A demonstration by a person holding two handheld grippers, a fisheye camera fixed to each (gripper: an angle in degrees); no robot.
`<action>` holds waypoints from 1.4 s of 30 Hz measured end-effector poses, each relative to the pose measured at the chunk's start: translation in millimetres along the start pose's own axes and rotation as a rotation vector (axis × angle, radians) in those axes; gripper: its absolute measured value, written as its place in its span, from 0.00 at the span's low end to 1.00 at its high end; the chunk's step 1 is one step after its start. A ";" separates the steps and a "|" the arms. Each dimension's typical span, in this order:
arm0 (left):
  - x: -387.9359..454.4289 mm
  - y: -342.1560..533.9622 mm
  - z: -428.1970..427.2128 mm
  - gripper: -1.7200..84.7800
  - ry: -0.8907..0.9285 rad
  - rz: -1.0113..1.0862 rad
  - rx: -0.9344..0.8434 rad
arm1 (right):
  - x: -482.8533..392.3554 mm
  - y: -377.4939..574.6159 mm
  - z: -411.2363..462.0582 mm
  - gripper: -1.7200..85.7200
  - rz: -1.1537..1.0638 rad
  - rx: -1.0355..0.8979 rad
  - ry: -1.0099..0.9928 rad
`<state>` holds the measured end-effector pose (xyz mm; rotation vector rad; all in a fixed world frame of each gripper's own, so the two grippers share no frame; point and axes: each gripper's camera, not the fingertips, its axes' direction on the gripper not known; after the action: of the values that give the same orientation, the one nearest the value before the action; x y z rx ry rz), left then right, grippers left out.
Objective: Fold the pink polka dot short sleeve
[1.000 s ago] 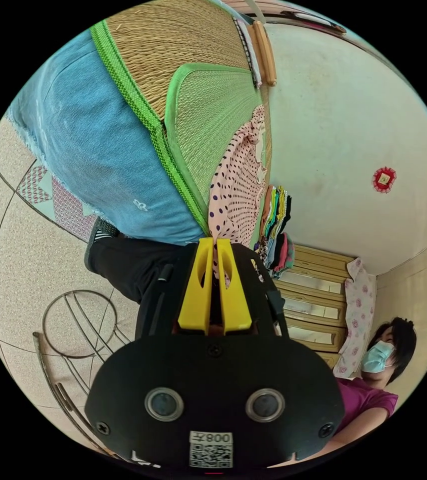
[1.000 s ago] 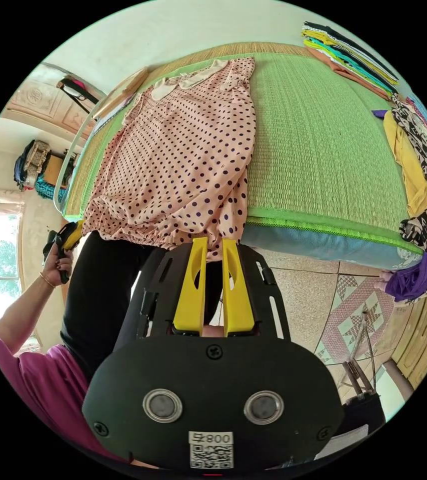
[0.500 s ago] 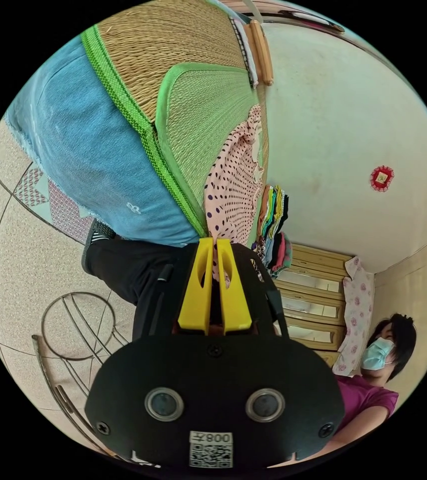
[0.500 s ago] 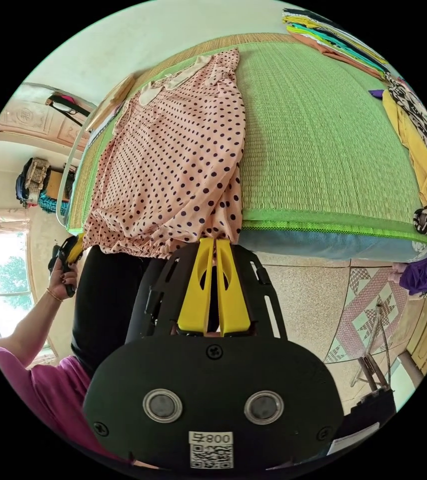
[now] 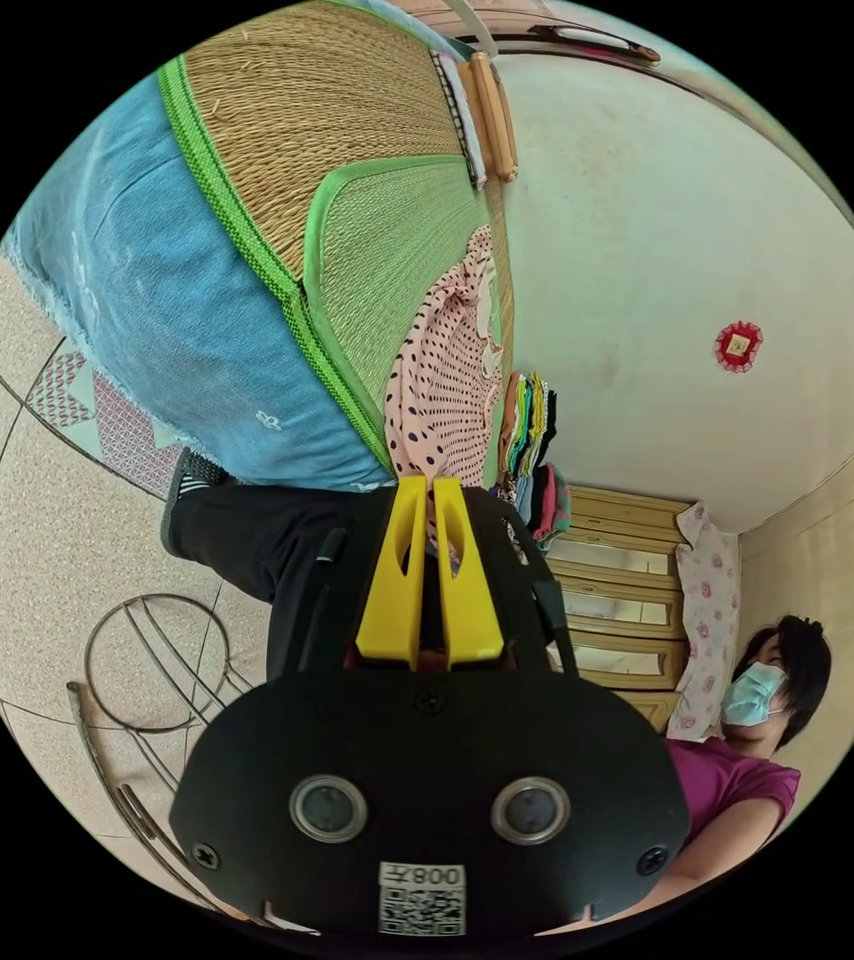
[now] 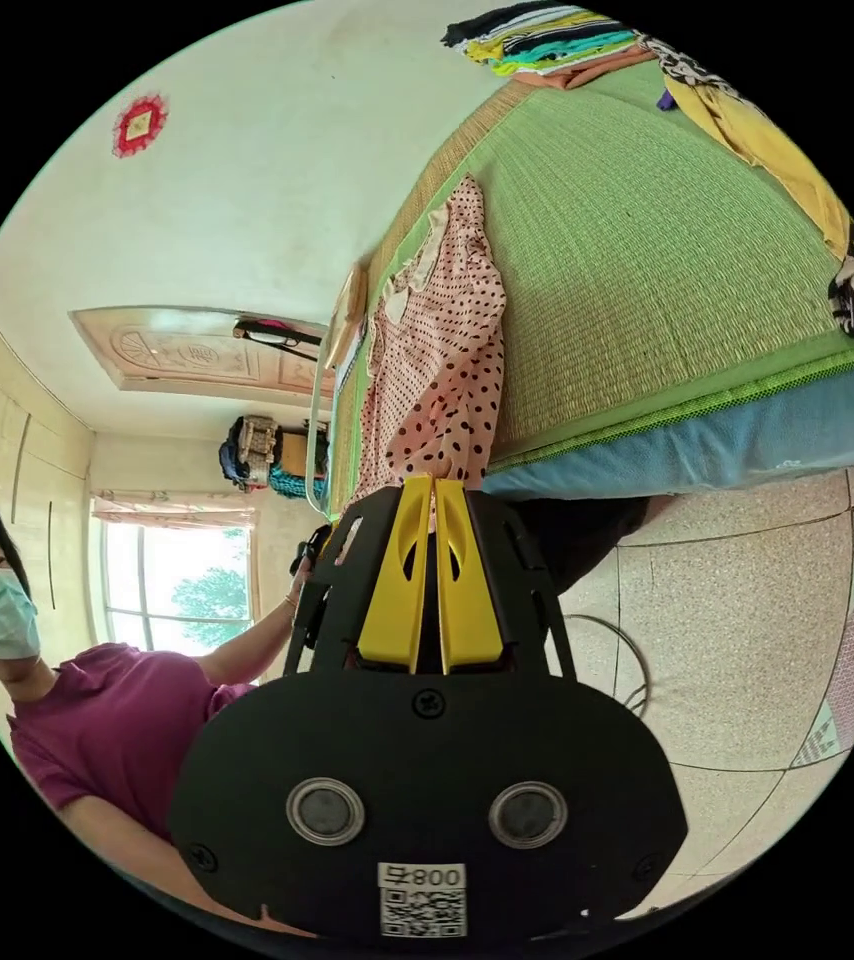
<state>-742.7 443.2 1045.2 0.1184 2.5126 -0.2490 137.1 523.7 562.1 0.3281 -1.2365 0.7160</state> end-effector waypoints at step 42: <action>124.3 200.1 -108.9 0.03 0.288 0.207 -0.094 | -103.4 187.9 -166.1 0.02 -0.117 0.108 -0.265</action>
<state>-877.0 664.8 1029.9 0.3989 2.7645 -0.0299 121.7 728.5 385.0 0.5947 -1.4185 0.6533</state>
